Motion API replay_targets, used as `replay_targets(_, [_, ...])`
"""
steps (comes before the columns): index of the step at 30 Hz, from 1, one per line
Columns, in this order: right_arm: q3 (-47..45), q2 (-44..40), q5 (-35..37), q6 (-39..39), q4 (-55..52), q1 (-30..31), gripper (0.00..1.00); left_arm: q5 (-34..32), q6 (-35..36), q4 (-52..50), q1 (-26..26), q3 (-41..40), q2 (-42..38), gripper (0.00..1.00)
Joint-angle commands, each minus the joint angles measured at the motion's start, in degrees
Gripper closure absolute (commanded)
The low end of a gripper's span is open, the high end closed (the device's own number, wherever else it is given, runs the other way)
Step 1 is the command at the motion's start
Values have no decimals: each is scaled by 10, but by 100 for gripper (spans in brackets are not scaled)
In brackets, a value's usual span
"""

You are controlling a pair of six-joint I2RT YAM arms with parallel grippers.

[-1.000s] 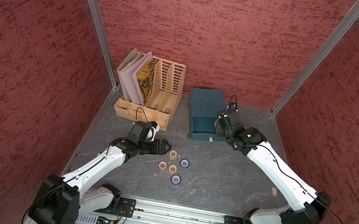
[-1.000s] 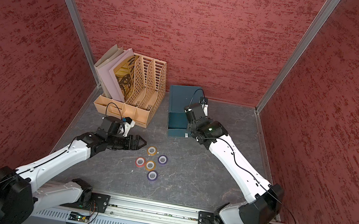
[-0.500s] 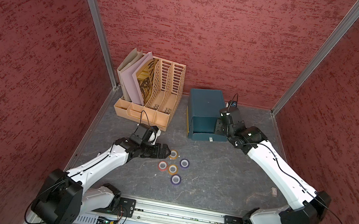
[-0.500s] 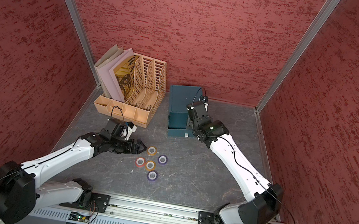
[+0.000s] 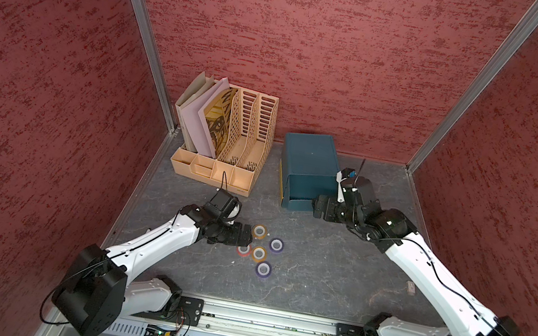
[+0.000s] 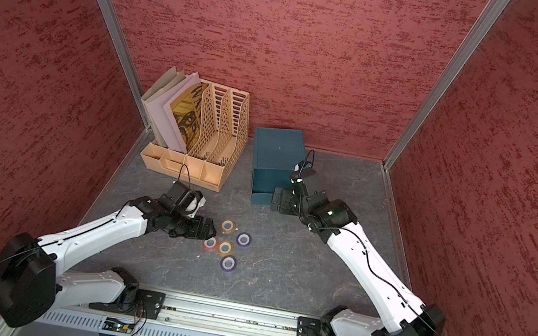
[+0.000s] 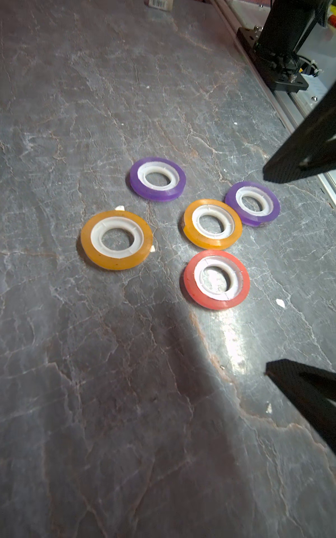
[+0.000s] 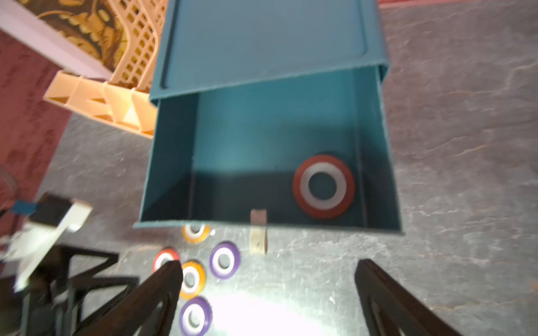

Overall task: Place the transparent tape into the drawer according to color
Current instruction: Pick up the tape at the center of the board.

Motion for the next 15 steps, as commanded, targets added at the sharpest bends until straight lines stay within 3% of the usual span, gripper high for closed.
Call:
replay_targets(1, [-25,-46,-71,14,-8,-1,1,-28,-1,-24,-9,16,20,7])
replay_targets(15, [-154,-190,-148,55,-27,3,1,-95,20,-36,-54,56,125,25])
